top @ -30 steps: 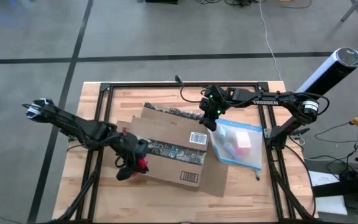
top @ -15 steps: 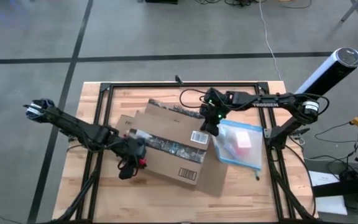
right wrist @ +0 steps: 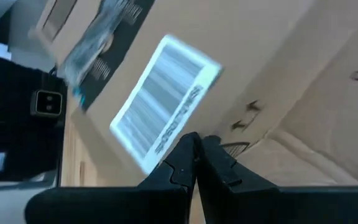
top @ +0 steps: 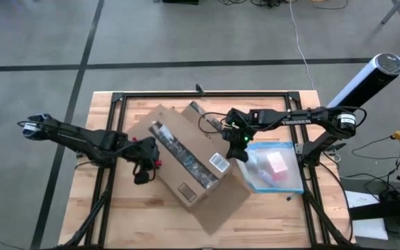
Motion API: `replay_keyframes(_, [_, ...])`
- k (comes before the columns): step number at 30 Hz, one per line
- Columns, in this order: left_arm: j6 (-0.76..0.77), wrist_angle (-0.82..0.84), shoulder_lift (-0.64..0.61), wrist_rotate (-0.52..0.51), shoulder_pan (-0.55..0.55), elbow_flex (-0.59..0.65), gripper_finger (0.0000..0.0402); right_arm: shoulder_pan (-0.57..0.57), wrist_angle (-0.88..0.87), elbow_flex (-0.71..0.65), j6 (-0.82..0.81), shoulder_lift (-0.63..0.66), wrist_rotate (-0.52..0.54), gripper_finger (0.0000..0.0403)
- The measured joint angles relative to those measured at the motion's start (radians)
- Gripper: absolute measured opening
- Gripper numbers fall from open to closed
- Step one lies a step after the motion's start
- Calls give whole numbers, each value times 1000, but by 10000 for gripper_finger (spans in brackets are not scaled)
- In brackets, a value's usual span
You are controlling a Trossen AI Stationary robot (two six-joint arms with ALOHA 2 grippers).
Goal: Unpack boxes
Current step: Break down the box using the red cutter
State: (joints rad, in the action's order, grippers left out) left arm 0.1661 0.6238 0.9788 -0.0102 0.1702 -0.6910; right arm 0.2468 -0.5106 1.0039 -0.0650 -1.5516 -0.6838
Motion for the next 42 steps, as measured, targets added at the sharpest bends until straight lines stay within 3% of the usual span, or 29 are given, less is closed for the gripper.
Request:
replay_keyframes(9, [-52,-6,-58,-19,-196,0,29,-90,74,-1,-44,-1,-2,0])
replay_keyframes(13, [-20,-5,-93,-17,-216,-12,29,-108,108,-1,-65,-1,-2,0])
replay_keyframes(19, [125,55,-170,-5,-210,-58,29,-71,103,-1,-49,14,42,0])
replay_keyframes(30, [413,213,-300,-200,-210,-61,29,78,109,-1,-28,30,256,0])
replay_keyframes(42, [737,486,-270,-344,-210,-63,29,109,217,0,-22,8,262,0])
